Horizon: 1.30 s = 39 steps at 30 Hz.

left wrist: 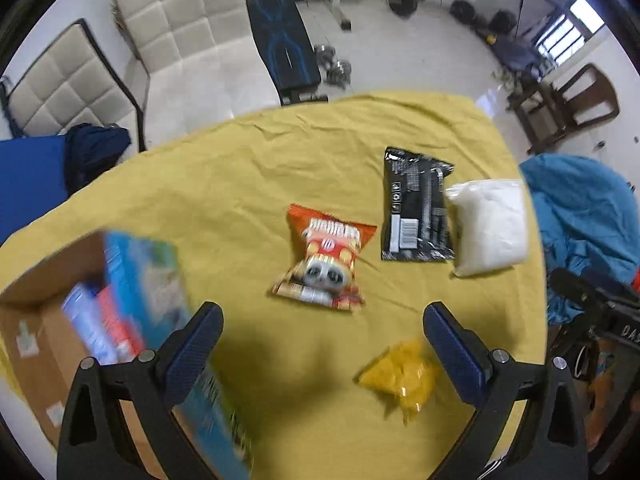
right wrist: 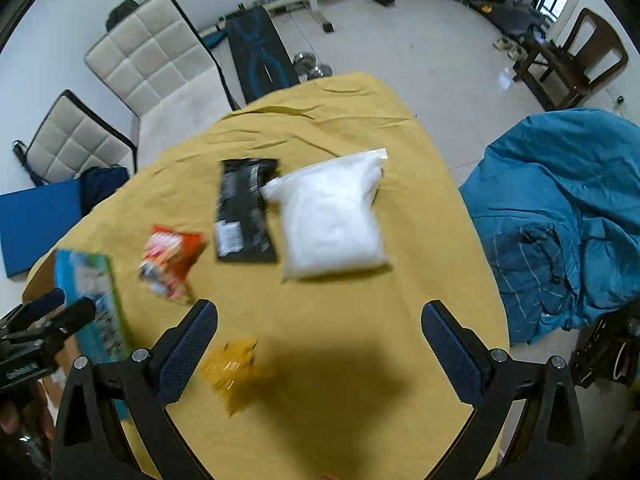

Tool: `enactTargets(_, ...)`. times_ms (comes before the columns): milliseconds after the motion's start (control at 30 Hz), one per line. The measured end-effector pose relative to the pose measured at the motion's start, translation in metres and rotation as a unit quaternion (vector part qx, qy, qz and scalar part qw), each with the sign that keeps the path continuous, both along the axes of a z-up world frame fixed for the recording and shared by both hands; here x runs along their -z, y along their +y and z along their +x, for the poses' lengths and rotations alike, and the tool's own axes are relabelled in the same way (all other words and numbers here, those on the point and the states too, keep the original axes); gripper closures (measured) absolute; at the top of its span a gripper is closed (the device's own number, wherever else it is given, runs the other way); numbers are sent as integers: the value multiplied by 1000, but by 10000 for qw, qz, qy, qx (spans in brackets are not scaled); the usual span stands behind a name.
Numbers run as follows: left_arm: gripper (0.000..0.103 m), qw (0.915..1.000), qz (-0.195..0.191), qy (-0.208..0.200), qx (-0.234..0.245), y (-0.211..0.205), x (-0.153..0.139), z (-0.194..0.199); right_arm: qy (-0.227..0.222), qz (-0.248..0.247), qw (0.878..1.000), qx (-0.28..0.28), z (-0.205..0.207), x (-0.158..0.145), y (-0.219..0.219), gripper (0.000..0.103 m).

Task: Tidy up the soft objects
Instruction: 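Grasp the panda snack bag with left tool while right tool grasps white zip bag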

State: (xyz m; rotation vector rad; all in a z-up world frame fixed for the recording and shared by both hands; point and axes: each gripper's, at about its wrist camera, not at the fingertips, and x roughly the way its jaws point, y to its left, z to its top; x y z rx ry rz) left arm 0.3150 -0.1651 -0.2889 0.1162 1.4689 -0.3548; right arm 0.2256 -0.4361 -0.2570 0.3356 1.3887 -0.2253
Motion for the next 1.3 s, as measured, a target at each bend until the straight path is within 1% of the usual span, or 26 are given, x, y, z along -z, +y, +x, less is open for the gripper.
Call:
enactTargets(100, 0, 9994, 119, 326, 77, -16, 35, 17, 225, 24, 9997, -5, 28, 33, -20, 0)
enactTargets(200, 0, 9977, 263, 602, 160, -27, 63, 29, 477, 10, 9989, -50, 56, 66, -25, 0)
enactTargets(333, 0, 9950, 432, 873, 244, -32, 89, 38, 793, 175, 9967, -94, 83, 103, -28, 0)
enactTargets(467, 0, 9929, 448, 1061, 297, -36, 105, 43, 969, 316, 9947, -143, 98, 123, -29, 0)
enactTargets(500, 2, 9926, 429, 1096, 294, -36, 107, 43, 1004, 364, 9941, -164, 100, 126, -29, 0)
enactTargets(567, 10, 9919, 358, 1192, 253, -36, 112, 44, 1087, 402, 9930, -220, 104, 133, -28, 1)
enactTargets(600, 16, 9918, 336, 1213, 235, -36, 115, 45, 1117, 405, 9926, -232, 105, 136, -27, 4)
enactTargets(633, 26, 9918, 306, 1226, 202, -35, 116, 45, 1170, 406, 9920, -243, 107, 139, -27, 6)
enactTargets(667, 31, 9918, 292, 1230, 176, -35, 117, 44, 1211, 393, 9915, -251, 108, 141, -27, 12)
enactTargets(700, 42, 9920, 291, 1222, 146, -32, 119, 45, 1253, 390, 9910, -263, 109, 144, -27, 17)
enactTargets(733, 49, 9923, 254, 1208, 92, -30, 120, 45, 1303, 354, 9905, -276, 109, 147, -28, 18)
enactTargets(767, 53, 9924, 221, 1207, 48, -27, 121, 44, 1334, 308, 9902, -277, 108, 148, -28, 22)
enactTargets(833, 56, 9936, 214, 1104, -48, -25, 119, 40, 1312, 307, 9906, -250, 106, 149, -30, 27)
enactTargets(867, 59, 9943, 202, 1047, -88, -24, 118, 37, 1298, 299, 9908, -241, 105, 148, -30, 30)
enactTargets(933, 63, 9953, 201, 935, -180, -21, 112, 29, 1269, 293, 9912, -232, 101, 144, -32, 33)
enactTargets(1167, 64, 9975, 64, 570, -409, -17, 84, 0, 1191, 218, 9925, -153, 87, 133, -33, 39)
enactTargets(1233, 64, 9980, 40, 442, -454, -15, 76, -3, 1166, 232, 9928, -127, 80, 128, -34, 40)
enactTargets(1300, 64, 9983, 5, 314, -488, -10, 62, -5, 1110, 263, 9934, -84, 71, 121, -36, 40)
